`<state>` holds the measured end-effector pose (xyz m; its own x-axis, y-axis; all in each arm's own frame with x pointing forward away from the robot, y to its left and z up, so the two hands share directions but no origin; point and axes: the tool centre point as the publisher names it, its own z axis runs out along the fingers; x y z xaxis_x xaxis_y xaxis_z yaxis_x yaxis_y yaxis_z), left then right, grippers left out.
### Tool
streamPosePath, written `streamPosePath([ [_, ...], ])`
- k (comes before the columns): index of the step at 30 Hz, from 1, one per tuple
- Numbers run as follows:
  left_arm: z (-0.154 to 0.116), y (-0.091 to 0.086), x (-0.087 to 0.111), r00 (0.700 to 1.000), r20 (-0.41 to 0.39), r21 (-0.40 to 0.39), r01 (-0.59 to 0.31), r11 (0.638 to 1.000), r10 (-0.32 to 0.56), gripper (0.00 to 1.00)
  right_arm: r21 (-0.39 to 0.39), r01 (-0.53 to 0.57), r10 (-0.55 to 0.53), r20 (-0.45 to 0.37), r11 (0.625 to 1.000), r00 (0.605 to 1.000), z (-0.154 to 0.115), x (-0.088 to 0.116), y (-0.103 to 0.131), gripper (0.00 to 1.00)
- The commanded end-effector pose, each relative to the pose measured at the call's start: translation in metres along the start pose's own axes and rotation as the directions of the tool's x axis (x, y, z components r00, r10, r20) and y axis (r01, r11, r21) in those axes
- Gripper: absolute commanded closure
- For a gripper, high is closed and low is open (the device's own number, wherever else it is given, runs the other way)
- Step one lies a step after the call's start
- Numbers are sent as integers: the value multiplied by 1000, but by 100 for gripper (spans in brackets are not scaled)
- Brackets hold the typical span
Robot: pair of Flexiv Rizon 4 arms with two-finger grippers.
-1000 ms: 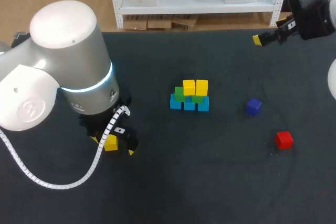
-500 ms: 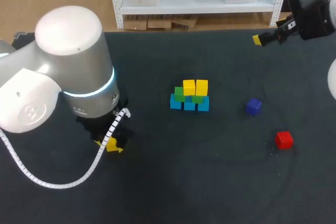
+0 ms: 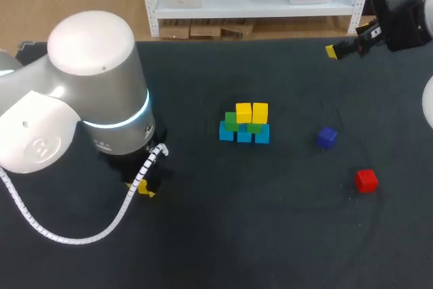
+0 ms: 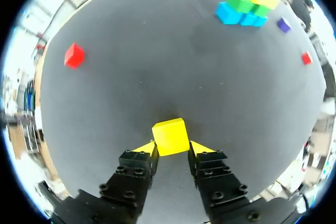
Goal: Place the blue cubes, place green cubes on the blue cubes, place the yellow cubes on the green cubes, then place the red cubes on the yellow cubes, and place purple cube on the red cubes.
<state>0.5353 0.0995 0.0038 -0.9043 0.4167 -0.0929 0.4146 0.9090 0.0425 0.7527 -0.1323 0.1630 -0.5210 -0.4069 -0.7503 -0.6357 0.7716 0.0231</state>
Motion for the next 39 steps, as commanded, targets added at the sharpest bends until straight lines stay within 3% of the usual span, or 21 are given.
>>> streamPosePath([
  [1, -7, -4, -13, 994, -4, 14, -105, 994, 105, 100, 3, 0, 0, -1, 1000, 1000, 0, 0, 1, 0],
  [4, -16, -4, -23, 977, 2, 38, -213, 976, 213, 100, 3, 0, 0, -1, 1000, 1000, 0, 0, 1, 0],
  [7, -32, -1, -34, 937, 36, 69, -348, 935, 346, 100, 3, 0, 0, -1, 1000, 1000, 0, 0, 1, 0],
  [11, -56, 11, -51, 852, 87, 93, -523, 847, 516, 100, 3, 0, 0, -1, 1000, 1000, 0, 0, 1, 0],
  [17, -87, 21, -84, 667, 108, 128, -744, 655, 737, 100, 3, 0, 0, -1, 1000, 1000, 0, 0, 1, 0],
  [19, -92, 20, -95, 562, 99, 108, -826, 553, 821, 100, 3, 0, 0, -1, 1000, 1000, 0, 0, 1, 0],
  [20, -94, 19, -100, 533, 113, 120, -845, 521, 839, 100, 3, 0, 0, -1, 1000, 1000, 0, 0, 1, 0],
  [21, -96, 17, -105, 484, 122, 110, -874, 473, 866, 100, 3, 0, 0, -1, 1000, 1000, 0, 0, 1, 0],
  [22, -98, 14, -108, 419, 127, 99, -907, 409, 899, 100, 3, 0, 0, -1, 1000, 1000, 0, 0, 1, 0],
  [25, -98, 10, -120, 325, 117, 102, -944, 314, 938, 100, 3, 0, 0, -1, 1000, 1000, 0, 0, 1, 0],
  [27, -97, 7, -129, 292, 103, 112, -953, 280, 951, 100, 3, 0, 0, -1, 1000, 1000, 0, 0, 1, 0],
  [35, -90, -13, -152, 101, 85, 98, -991, 92, 991, 100, 3, 0, 0, -1, 1000, 1000, 0, 0, 1, 0],
  [38, -88, -18, -160, 57, 81, 112, -993, 48, 995, 100, 3, 0, 0, -1, 1000, 1000, 0, 0, 1, 0],
  [39, -88, -19, -163, 55, 83, 113, -993, 45, 995, 100, 3, 0, 0, -1, 1000, 1000, 0, 0, 1, 0],
])
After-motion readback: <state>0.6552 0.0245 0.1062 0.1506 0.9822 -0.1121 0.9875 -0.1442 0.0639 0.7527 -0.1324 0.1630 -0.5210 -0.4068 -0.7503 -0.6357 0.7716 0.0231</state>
